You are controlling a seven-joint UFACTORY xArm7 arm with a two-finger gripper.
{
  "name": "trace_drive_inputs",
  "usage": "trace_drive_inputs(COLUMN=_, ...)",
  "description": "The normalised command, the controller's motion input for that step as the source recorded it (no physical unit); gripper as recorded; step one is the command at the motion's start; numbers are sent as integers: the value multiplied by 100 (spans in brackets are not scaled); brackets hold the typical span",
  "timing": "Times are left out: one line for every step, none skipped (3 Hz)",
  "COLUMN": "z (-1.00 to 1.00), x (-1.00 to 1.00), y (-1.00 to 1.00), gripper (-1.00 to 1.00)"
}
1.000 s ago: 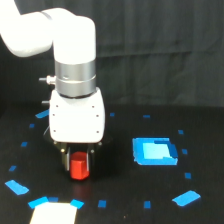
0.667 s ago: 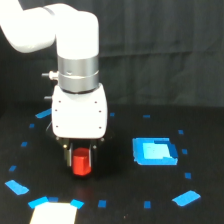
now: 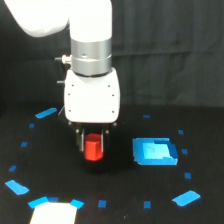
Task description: Pick up the red object from the table
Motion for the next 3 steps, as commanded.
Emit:
trace_drive_inputs(z=100, x=11, y=37, gripper=-78)
trace_drive_inputs(z=100, x=19, y=57, gripper=-100)
trace_drive_inputs(z=100, x=2, y=32, gripper=-100)
